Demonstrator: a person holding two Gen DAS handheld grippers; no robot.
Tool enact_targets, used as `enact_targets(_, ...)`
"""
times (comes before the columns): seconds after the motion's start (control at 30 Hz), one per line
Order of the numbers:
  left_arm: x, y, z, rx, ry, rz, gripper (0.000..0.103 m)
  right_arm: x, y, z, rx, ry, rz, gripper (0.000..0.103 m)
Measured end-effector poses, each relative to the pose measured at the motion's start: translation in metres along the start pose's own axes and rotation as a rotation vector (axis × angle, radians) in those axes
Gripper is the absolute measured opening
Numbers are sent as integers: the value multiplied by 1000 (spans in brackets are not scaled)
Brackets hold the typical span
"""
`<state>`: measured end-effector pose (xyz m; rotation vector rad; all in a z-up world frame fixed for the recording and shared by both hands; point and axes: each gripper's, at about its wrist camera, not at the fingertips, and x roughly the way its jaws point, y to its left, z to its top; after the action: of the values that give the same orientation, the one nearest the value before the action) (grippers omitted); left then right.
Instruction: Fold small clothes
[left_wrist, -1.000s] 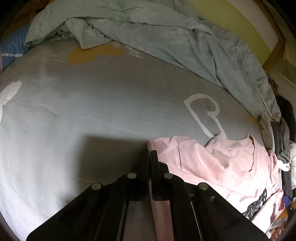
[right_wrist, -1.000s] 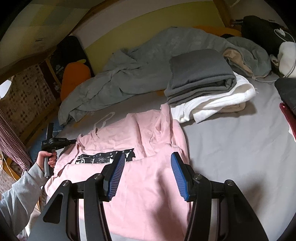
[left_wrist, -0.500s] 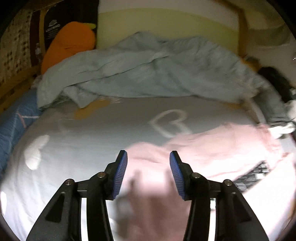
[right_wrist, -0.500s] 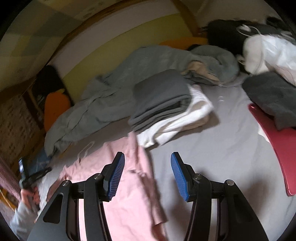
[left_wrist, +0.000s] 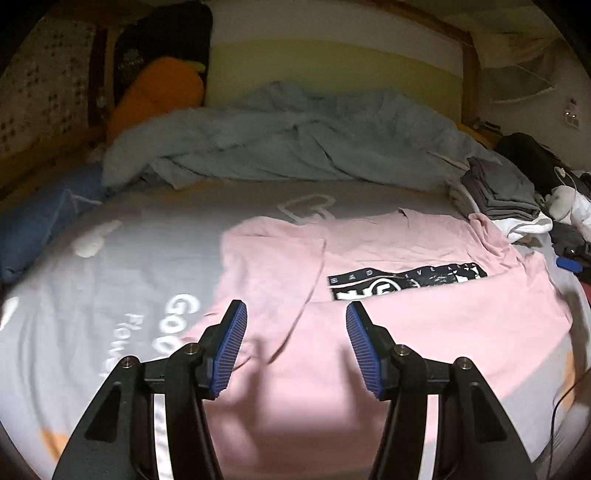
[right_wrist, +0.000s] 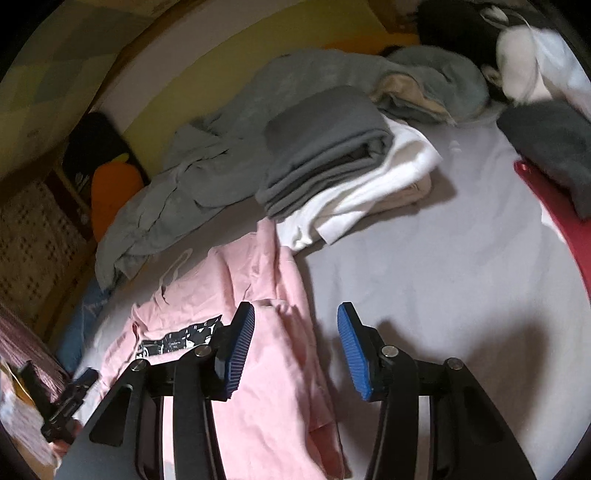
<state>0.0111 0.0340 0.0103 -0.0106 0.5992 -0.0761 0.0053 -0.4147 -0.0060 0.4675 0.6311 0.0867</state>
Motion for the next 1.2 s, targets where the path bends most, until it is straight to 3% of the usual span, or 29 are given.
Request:
enact_targets(0.17,-4,29,-18,-76,49,53,55,5,4,-3,-16,11,-32,49)
enact_targets(0.37,2,51,-38,-249,146,-24,55,10,-11,-4,64,40,-5,49)
enact_targets(0.57,-2,54,-56,-279,184,33,55,12,-12,-6,77,51,12,49)
enact_targets(0.6,-1,54,-59,-281,193,29,49,12,-11,-6,71,52,14,49)
enact_targets(0.63,-1,53,-60,-268,192,37,26,12,-10,-6,67,52,14,49)
enact_targets(0.7,-2,52,-61,-253,190,24,5,12,-8,-6,56,53,11,49)
enact_targets(1.1,-32,76,-70,-320,163,139,4,5,-12,-3,79,37,38,49)
enact_targets(1.2,-24,82,-70,-345,200,100,4,3,-14,-3,81,28,31,49)
